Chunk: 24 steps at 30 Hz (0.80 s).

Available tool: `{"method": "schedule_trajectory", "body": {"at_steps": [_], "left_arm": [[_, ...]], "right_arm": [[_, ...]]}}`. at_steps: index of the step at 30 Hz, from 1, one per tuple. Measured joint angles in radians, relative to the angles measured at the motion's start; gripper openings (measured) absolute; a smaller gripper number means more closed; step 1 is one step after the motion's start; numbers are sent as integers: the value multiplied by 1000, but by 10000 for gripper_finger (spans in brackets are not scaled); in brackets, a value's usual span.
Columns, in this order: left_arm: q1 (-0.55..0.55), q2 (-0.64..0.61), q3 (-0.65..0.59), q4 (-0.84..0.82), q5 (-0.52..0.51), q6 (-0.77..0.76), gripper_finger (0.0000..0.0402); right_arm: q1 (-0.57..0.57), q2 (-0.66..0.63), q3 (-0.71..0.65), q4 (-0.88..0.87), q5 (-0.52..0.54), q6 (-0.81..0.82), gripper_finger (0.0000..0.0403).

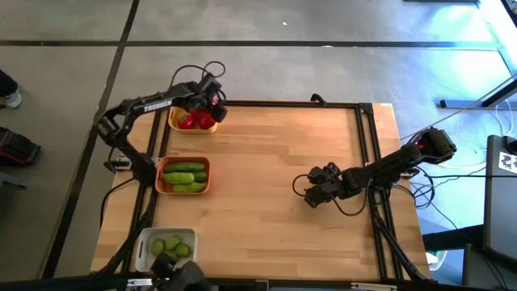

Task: Sort produce into baskets
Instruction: Put the tomato into the yellow bin

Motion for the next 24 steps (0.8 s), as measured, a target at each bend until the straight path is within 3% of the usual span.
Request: {"method": "schedule_trajectory", "body": {"at_steps": [8, 24], "left_arm": [[-5, 97, 0, 49, 3, 30, 306], [-7, 103, 0, 50, 6, 100, 338]], "right_arm": [[0, 0, 0, 0, 1, -1, 344], [0, 0, 0, 2, 5, 1, 344]]}}
